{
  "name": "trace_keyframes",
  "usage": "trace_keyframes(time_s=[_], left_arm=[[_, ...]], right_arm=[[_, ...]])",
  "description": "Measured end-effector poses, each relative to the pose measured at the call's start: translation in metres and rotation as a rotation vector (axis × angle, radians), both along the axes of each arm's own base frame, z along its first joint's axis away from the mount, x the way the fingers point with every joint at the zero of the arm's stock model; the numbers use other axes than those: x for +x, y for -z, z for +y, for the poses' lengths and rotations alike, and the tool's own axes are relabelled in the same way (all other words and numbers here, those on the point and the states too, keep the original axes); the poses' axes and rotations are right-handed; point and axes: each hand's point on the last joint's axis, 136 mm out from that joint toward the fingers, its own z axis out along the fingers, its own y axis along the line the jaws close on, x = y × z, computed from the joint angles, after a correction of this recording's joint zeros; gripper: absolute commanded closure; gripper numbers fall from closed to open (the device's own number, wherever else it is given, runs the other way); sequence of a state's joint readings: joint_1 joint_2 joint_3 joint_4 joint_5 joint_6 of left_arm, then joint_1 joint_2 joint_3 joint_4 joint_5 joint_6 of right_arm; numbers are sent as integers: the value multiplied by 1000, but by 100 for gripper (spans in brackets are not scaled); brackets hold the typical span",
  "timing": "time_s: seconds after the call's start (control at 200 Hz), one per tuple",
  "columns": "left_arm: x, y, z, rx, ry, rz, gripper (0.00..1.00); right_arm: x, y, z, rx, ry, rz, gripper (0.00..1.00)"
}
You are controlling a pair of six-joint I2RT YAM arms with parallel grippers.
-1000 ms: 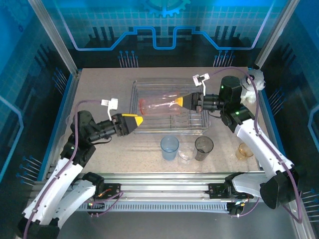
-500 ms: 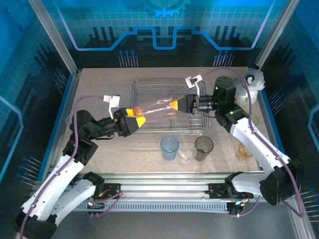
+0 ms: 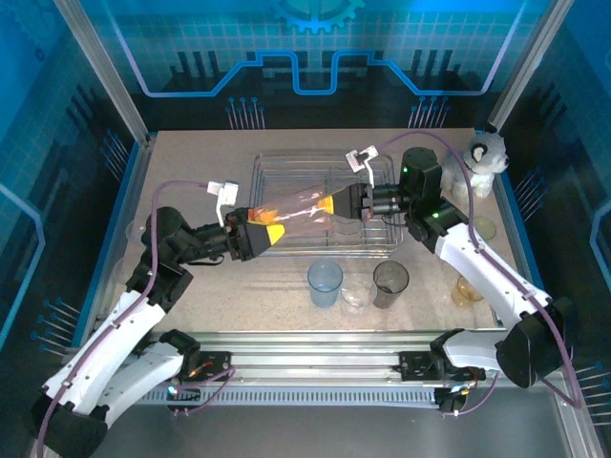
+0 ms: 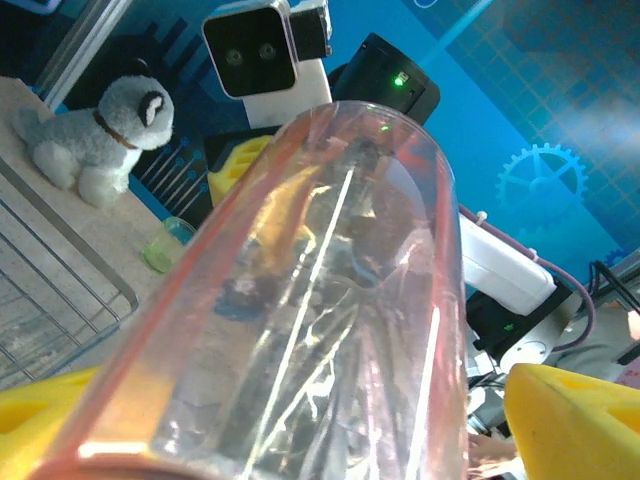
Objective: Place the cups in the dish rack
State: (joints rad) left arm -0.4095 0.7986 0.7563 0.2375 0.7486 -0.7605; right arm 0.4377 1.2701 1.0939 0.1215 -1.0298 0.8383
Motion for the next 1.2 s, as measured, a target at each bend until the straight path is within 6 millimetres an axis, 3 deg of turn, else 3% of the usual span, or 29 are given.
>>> trace_keyframes(time_s=[0.22,0.4,0.465,0.535,0.705,0.801,0.956,1.006,1.106,1.201], left_arm=[[0,2,-1,3,3,7,45],[2,2,-1,5,-4,9,63],[3,3,0,6,-10,12,66],[5,5,-1,14,-16,23,75],[21,12,7,112,-149,86,79],[34,7,19,185,-261,97,91],[41,19,31,271,-344,127,92],[48,35,42,397,-409,227,92],[86,13,52,516,-537,246,92],[101,23,60,616,-590,280,95]], right_arm=[[2,1,1,0,-4,5,100],[4,1,3,-1,-11,13,100],[5,3,3,-7,-9,20,76],[7,5,3,-21,4,26,44],[30,26,-8,-160,161,18,38],[48,44,-28,-277,283,17,37],[56,72,-48,-408,366,40,37],[70,92,-73,-548,487,25,37],[95,137,-148,-844,721,67,37],[98,168,-186,-1036,791,120,38]])
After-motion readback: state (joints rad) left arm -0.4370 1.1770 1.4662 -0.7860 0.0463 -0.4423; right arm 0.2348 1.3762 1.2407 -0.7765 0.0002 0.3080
